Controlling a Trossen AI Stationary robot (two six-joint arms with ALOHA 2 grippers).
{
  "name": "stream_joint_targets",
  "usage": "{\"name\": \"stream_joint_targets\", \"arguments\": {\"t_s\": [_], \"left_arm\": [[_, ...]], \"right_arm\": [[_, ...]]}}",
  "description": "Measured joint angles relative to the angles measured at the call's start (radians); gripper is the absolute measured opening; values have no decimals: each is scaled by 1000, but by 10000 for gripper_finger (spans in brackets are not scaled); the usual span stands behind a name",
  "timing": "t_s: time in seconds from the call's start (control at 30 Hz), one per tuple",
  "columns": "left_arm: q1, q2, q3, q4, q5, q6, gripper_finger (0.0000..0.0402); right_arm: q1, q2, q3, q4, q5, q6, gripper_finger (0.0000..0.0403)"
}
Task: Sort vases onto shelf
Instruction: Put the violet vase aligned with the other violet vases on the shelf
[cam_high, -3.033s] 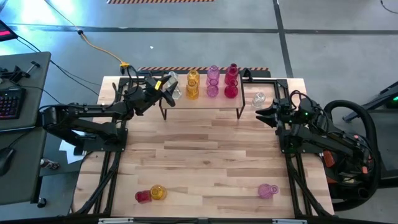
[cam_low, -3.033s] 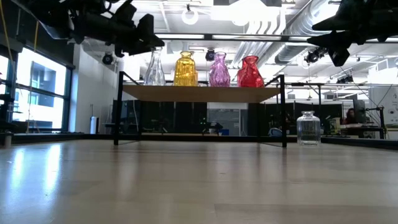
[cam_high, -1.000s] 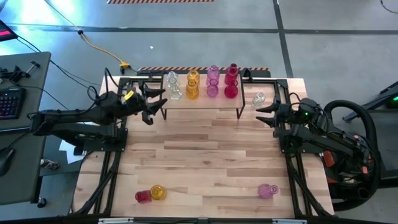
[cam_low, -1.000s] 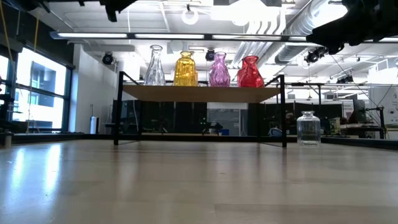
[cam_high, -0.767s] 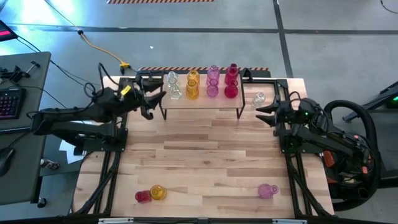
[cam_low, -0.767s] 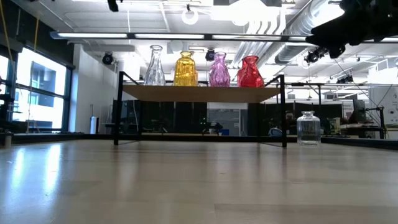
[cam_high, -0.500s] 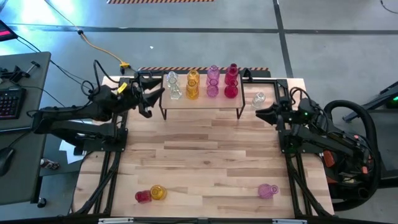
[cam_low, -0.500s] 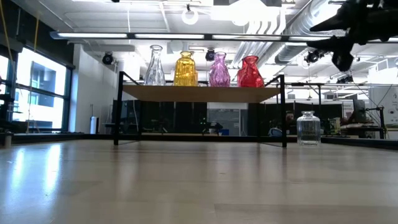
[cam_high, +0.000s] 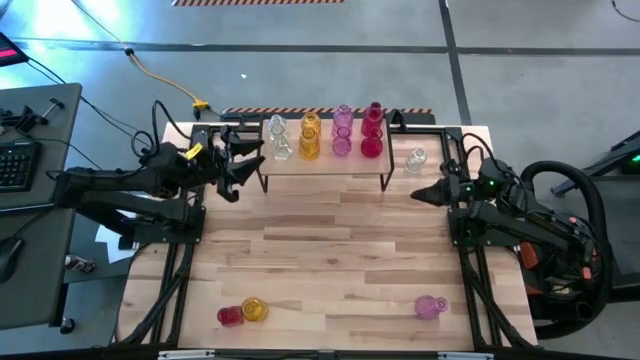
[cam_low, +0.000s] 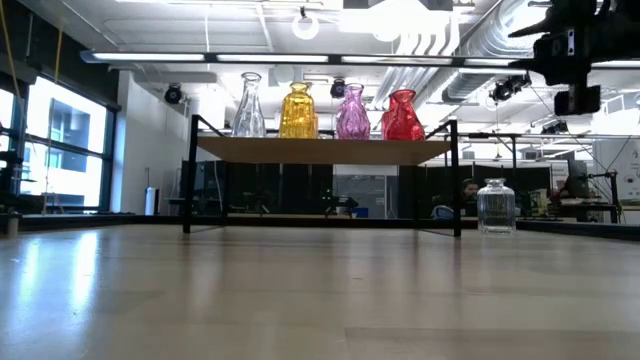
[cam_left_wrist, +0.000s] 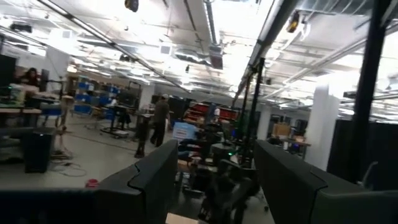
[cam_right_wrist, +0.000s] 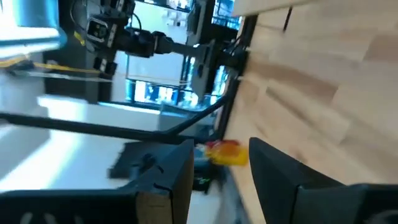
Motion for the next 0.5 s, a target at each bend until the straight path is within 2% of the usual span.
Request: {"name": "stream_joint_targets", "arguments": {"t_s": [0.1,0.23,0.4,0.5], "left_arm": [[-25,-11,0,-4,0,0,202],[-60,-36,0,-23,0,1,202],[-91,-72,0,-71,0,2,202],[-99,-89,0,-108,0,2,202]], "right_arm": [[36,0,10,21,-1,100,135],[109,5,81,23,49,167,135],[202,61,239,16,170,122,135],[256,127,357,-57,240,54,135]]}}
